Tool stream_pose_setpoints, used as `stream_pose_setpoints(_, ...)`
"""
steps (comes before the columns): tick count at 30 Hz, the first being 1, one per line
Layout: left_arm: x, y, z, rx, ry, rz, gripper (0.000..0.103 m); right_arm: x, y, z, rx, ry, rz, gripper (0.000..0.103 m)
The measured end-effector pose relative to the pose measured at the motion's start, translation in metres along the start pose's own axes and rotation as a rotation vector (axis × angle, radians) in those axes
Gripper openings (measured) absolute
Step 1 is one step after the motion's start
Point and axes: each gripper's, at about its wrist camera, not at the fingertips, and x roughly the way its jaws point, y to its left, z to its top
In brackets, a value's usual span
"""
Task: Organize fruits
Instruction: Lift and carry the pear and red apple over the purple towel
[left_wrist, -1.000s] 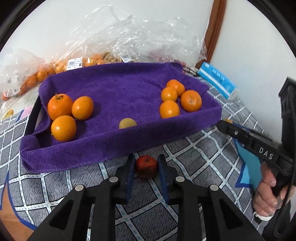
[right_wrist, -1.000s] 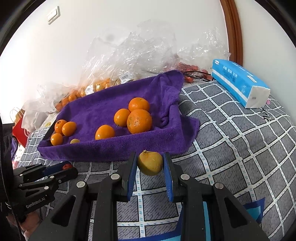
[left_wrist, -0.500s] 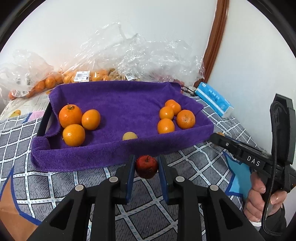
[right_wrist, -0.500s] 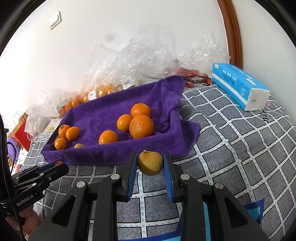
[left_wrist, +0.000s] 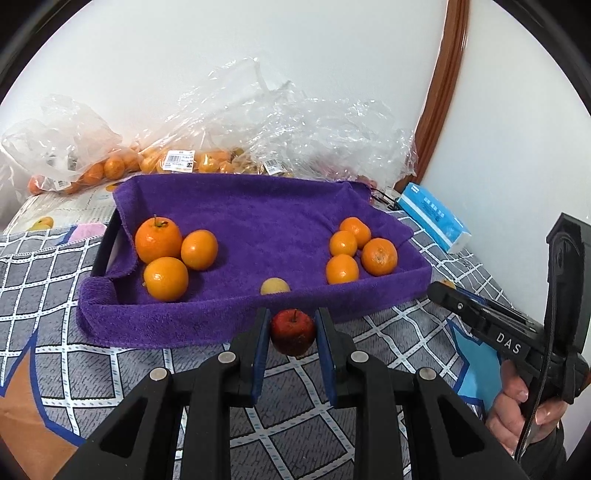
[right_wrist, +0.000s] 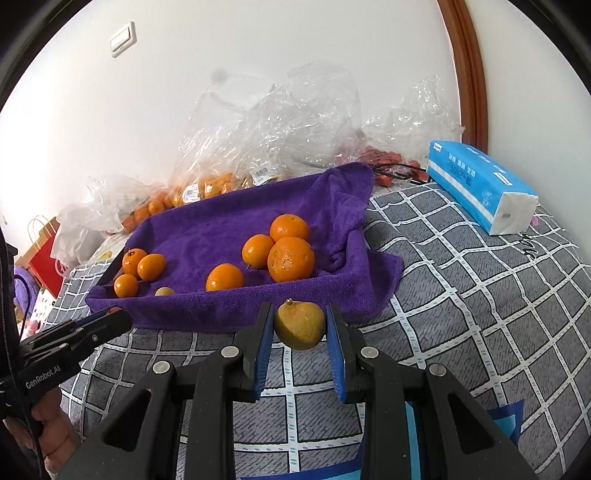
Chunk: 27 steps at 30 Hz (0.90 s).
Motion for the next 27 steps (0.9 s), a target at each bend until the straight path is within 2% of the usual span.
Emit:
stream_pose_setpoints(19, -0.018, 0.02, 0.01, -0.086, -0.091, 0.026, 0.024, -0.006, 0.008, -0.001, -0.021, -0.032, 0.029, 0.028)
stream_pose_setpoints(27, -0.021, 0.03, 0.014, -0.115, -0.117, 0.077, 0.024, -0.002, 0.008, 0.0, -0.006, -0.017, 0.055, 0.028)
